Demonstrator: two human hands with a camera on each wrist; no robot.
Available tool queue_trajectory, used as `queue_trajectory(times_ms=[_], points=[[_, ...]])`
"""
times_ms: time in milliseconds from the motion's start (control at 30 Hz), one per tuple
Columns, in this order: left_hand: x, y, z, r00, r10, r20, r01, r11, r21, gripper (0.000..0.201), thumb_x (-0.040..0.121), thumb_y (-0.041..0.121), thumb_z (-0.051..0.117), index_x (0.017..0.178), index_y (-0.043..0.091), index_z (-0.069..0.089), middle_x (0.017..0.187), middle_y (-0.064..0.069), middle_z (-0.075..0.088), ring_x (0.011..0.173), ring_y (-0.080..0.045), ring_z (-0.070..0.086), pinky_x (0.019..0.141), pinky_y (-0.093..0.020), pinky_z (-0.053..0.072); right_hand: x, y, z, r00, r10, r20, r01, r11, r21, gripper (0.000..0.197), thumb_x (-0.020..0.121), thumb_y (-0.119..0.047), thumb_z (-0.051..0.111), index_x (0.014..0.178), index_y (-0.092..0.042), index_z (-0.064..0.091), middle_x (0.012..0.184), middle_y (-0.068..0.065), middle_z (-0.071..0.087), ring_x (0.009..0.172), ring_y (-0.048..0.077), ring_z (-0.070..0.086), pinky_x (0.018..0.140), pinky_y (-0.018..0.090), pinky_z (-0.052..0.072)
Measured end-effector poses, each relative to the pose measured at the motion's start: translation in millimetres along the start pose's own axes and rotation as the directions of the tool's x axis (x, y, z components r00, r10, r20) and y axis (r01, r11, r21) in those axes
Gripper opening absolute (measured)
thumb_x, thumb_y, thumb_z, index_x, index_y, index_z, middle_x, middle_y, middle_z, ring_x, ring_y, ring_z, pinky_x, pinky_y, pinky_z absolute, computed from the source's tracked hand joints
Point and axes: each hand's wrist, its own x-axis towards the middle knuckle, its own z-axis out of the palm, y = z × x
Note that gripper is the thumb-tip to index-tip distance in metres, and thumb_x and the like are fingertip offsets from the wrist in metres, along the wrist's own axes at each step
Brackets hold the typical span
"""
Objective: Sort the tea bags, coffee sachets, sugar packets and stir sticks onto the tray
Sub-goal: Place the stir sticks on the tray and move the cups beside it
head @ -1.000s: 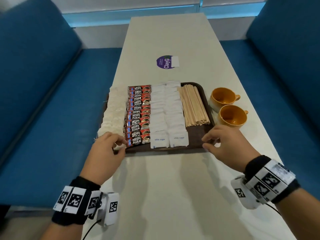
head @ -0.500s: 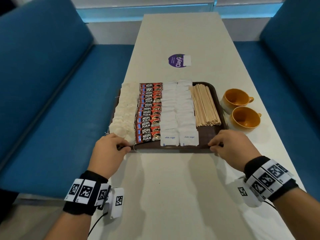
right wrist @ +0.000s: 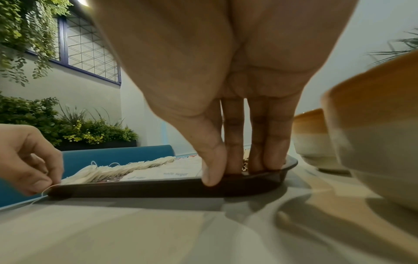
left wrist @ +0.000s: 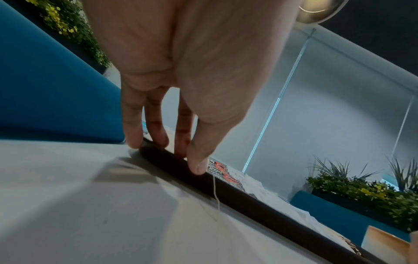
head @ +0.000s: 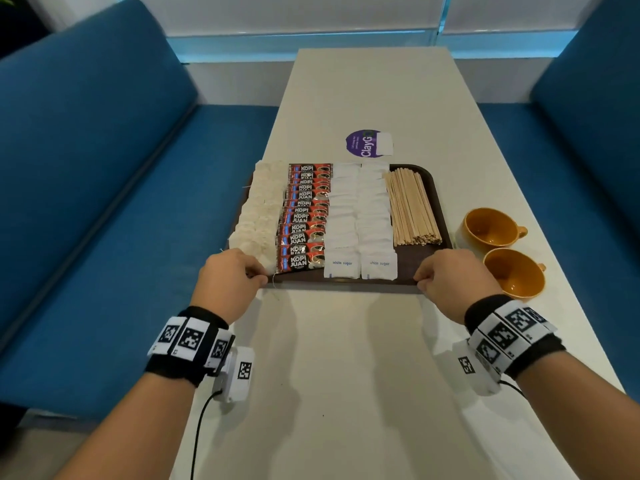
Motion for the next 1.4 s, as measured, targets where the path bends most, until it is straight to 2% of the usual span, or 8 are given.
queue_trajectory(times_ms=[333, 667, 800, 1000, 1100, 1200, 1300, 1400], points=[[54, 7, -3, 0.997, -0.074, 0.015, 0.075, 0.997, -0.03, 0.006, 0.086, 0.02, 0.079, 0.084, 0.024, 0.081, 0.082, 0.0, 0.074, 0.089, -0.023, 0.066, 0.082, -0.038, 0.057, 53, -15, -6, 0.997, 0.023, -0.068, -0.024, 1.0, -0.011, 0.019, 0.097, -0.013, 0.063, 0.105, -0.026, 0.075, 0.108, 0.0, 0.069, 0.091, 0.018, 0.063, 0.086, 0.035, 0.059], [70, 6, -2, 0.997, -0.076, -0.005, 0.075, 0.995, -0.071, 0.004, 0.089, 0.018, 0.078, 0.089, 0.019, 0.081, 0.08, 0.004, 0.069, 0.083, -0.015, 0.061, 0.075, -0.026, 0.043, 69, -16, -7, 0.996, 0.023, -0.087, -0.023, 1.0, 0.009, 0.017, 0.097, -0.014, 0.064, 0.103, -0.025, 0.075, 0.11, 0.002, 0.069, 0.095, 0.019, 0.065, 0.089, 0.036, 0.058], [69, 11, -5, 0.997, -0.064, 0.035, 0.065, 0.997, -0.035, 0.006, 0.089, 0.018, 0.076, 0.084, 0.022, 0.078, 0.084, 0.001, 0.072, 0.087, -0.021, 0.066, 0.075, -0.029, 0.048, 64, -15, -12, 0.999, -0.007, -0.049, 0.009, 0.999, 0.052, 0.017, 0.097, -0.018, 0.065, 0.109, -0.025, 0.074, 0.114, 0.001, 0.069, 0.098, 0.018, 0.064, 0.091, 0.034, 0.056], [53, 69, -23, 0.99, 0.125, -0.061, -0.127, 0.992, -0.019, 0.008, 0.091, 0.023, 0.071, 0.084, 0.021, 0.074, 0.08, 0.002, 0.071, 0.076, -0.019, 0.064, 0.072, -0.032, 0.053, 21, 4, -44, 0.957, -0.151, -0.248, 0.206, 0.955, 0.213, 0.012, 0.095, -0.022, 0.07, 0.104, -0.03, 0.073, 0.097, -0.015, 0.065, 0.089, 0.002, 0.06, 0.081, 0.022, 0.051], [42, 118, -25, 0.96, 0.267, -0.082, -0.278, 0.941, -0.195, 0.007, 0.091, 0.022, 0.071, 0.085, 0.023, 0.072, 0.076, 0.008, 0.069, 0.071, -0.009, 0.062, 0.069, -0.027, 0.049, -2, 31, -71, 0.921, -0.122, -0.369, 0.219, 0.947, 0.234, 0.01, 0.093, -0.018, 0.071, 0.097, -0.026, 0.076, 0.09, -0.011, 0.069, 0.084, 0.004, 0.061, 0.079, 0.023, 0.05], [27, 168, -13, 0.886, 0.459, -0.06, -0.457, 0.846, -0.274, 0.005, 0.091, 0.023, 0.071, 0.087, 0.025, 0.072, 0.077, 0.012, 0.067, 0.074, -0.006, 0.062, 0.071, -0.028, 0.051, -9, 68, -92, 0.911, -0.024, -0.411, 0.136, 0.96, 0.246, 0.012, 0.092, -0.016, 0.072, 0.092, -0.026, 0.076, 0.085, -0.012, 0.068, 0.082, 0.004, 0.061, 0.073, 0.019, 0.047], [10, 209, 14, 0.792, 0.61, 0.005, -0.577, 0.753, -0.316, 0.004, 0.091, 0.022, 0.07, 0.09, 0.024, 0.073, 0.084, 0.013, 0.063, 0.077, -0.006, 0.058, 0.073, -0.028, 0.05, 2, 107, -101, 0.939, 0.014, -0.344, 0.053, 0.981, 0.185, 0.017, 0.091, -0.017, 0.074, 0.089, -0.034, 0.073, 0.088, -0.012, 0.066, 0.084, 0.005, 0.06, 0.076, 0.028, 0.05], [-7, 239, 46, 0.709, 0.695, 0.121, -0.632, 0.702, -0.329, 0.008, 0.093, 0.026, 0.07, 0.1, 0.026, 0.074, 0.097, 0.014, 0.059, 0.083, -0.005, 0.056, 0.075, -0.025, 0.049, 19, 131, -99, 0.977, 0.001, -0.214, 0.018, 0.996, 0.086, 0.017, 0.091, -0.029, 0.076, 0.104, -0.039, 0.07, 0.099, -0.012, 0.056, 0.091, 0.01, 0.057, 0.075, 0.027, 0.041]])
